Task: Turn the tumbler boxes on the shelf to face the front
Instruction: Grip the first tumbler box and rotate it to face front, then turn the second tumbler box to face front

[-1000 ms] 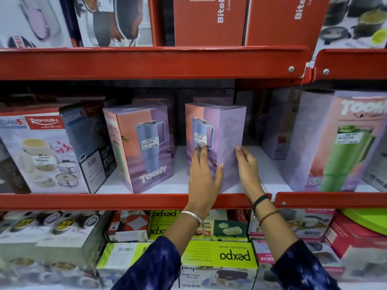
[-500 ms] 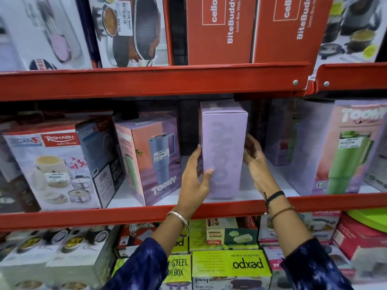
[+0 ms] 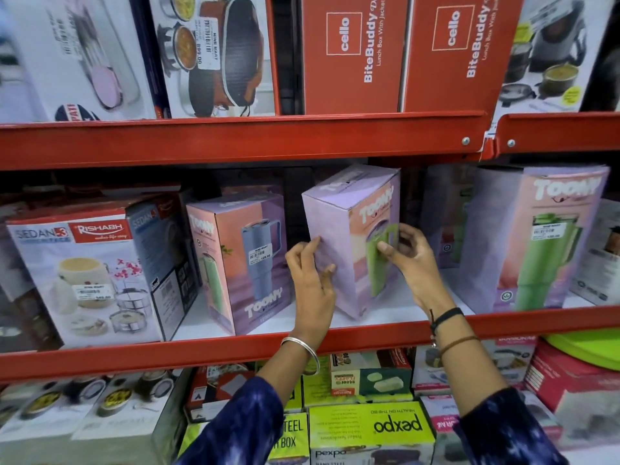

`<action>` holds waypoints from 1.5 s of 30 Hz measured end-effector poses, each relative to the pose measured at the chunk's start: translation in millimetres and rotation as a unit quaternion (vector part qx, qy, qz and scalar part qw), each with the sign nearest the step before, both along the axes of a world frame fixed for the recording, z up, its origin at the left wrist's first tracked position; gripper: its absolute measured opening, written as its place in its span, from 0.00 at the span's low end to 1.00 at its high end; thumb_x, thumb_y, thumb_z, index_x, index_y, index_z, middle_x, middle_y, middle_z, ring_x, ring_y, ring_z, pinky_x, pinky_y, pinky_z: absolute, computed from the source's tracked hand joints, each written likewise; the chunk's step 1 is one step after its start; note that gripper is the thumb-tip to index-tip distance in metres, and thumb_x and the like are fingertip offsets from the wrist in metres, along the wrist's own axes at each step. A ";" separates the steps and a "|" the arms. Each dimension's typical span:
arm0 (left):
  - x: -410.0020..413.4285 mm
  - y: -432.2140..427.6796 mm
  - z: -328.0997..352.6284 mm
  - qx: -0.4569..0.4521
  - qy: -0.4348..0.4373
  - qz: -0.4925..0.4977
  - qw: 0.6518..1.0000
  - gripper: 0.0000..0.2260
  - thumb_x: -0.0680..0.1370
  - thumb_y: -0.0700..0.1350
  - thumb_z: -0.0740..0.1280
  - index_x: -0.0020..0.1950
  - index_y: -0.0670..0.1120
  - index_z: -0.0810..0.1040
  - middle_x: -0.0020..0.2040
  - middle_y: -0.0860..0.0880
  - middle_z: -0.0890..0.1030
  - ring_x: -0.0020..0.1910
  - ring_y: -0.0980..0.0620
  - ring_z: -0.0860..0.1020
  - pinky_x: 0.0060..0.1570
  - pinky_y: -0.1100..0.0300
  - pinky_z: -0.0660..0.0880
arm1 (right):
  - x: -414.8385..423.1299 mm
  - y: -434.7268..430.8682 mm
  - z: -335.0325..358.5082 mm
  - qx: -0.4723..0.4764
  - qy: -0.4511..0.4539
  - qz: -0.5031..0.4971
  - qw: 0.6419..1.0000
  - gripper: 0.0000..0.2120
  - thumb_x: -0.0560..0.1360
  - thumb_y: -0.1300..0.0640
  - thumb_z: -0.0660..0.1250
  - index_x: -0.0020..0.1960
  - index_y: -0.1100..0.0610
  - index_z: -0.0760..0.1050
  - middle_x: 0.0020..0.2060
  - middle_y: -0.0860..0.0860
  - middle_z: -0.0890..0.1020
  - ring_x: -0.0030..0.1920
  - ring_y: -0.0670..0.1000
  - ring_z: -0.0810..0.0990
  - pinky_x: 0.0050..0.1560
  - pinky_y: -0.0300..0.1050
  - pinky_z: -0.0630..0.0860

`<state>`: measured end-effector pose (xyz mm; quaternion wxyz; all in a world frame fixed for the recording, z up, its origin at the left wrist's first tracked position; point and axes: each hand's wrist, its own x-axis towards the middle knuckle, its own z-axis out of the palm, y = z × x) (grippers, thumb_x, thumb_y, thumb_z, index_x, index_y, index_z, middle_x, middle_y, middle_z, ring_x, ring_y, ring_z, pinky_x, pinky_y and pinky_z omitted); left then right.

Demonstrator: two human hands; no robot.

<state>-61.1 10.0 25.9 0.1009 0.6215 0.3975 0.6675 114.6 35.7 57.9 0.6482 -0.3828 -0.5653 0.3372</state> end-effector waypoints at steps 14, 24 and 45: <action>2.6 -10.5 15.3 -0.103 -0.010 -0.071 0.992 0.21 0.82 0.53 0.48 0.75 0.57 0.56 0.38 0.49 0.78 0.33 0.63 0.74 0.37 0.65 0.73 | 3.6 -19.9 -4.3 -0.104 0.030 -0.033 0.994 0.31 0.73 0.33 0.47 0.65 0.48 0.72 0.65 0.53 0.76 0.63 0.55 0.74 0.65 0.53 0.70; 0.4 -4.2 12.1 -0.126 0.025 -0.096 0.987 0.23 0.81 0.57 0.46 0.76 0.54 0.58 0.40 0.64 0.65 0.33 0.72 0.68 0.34 0.81 0.67 | 5.4 -23.8 -21.1 -0.106 0.064 -0.023 0.992 0.30 0.77 0.37 0.43 0.67 0.52 0.70 0.63 0.53 0.76 0.59 0.54 0.75 0.58 0.49 0.73; -153.5 -36.9 -14.0 -0.044 -0.159 0.036 0.986 0.22 0.82 0.51 0.47 0.75 0.46 0.59 0.75 0.51 0.60 0.73 0.58 0.59 0.73 0.64 0.55 | -208.8 -78.9 -45.3 -0.025 0.095 0.032 0.995 0.25 0.79 0.45 0.48 0.71 0.54 0.64 0.68 0.49 0.71 0.68 0.46 0.69 0.71 0.52 0.65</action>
